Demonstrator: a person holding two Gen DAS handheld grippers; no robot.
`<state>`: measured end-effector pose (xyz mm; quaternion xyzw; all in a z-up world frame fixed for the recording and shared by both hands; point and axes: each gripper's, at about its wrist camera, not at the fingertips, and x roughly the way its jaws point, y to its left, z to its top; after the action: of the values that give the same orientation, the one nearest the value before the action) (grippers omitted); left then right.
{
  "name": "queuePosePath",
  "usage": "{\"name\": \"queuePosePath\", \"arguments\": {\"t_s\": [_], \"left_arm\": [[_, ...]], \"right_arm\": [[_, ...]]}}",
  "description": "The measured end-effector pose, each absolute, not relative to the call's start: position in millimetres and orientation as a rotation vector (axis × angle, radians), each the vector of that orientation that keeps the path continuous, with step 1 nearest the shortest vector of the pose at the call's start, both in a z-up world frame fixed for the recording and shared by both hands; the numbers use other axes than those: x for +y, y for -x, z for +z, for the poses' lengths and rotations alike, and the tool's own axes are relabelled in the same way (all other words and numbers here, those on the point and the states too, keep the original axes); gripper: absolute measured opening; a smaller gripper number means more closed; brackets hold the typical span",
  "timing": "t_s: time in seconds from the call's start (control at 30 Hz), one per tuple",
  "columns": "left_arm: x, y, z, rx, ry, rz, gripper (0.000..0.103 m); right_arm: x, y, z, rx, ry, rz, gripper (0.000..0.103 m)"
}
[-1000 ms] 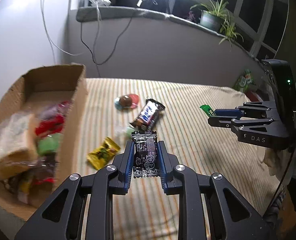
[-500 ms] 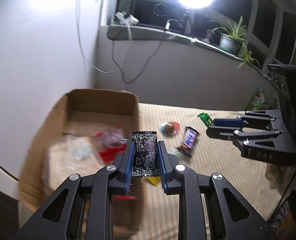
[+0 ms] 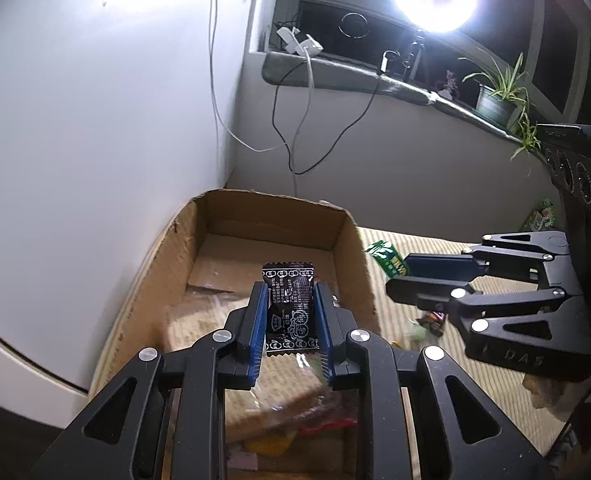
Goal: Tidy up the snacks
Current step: 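Carry the black snack bag and green candy into the box and release both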
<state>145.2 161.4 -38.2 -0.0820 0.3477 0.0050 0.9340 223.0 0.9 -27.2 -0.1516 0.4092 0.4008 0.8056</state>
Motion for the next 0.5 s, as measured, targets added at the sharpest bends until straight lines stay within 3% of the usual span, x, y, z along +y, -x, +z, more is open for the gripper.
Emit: {"name": "queuePosePath", "arguments": {"t_s": [0.5], "left_arm": [[184,-155,-43,0.716,0.185,0.037,0.021]], "right_arm": [[35,-245,-47,0.909,0.339,0.873,0.026]]}}
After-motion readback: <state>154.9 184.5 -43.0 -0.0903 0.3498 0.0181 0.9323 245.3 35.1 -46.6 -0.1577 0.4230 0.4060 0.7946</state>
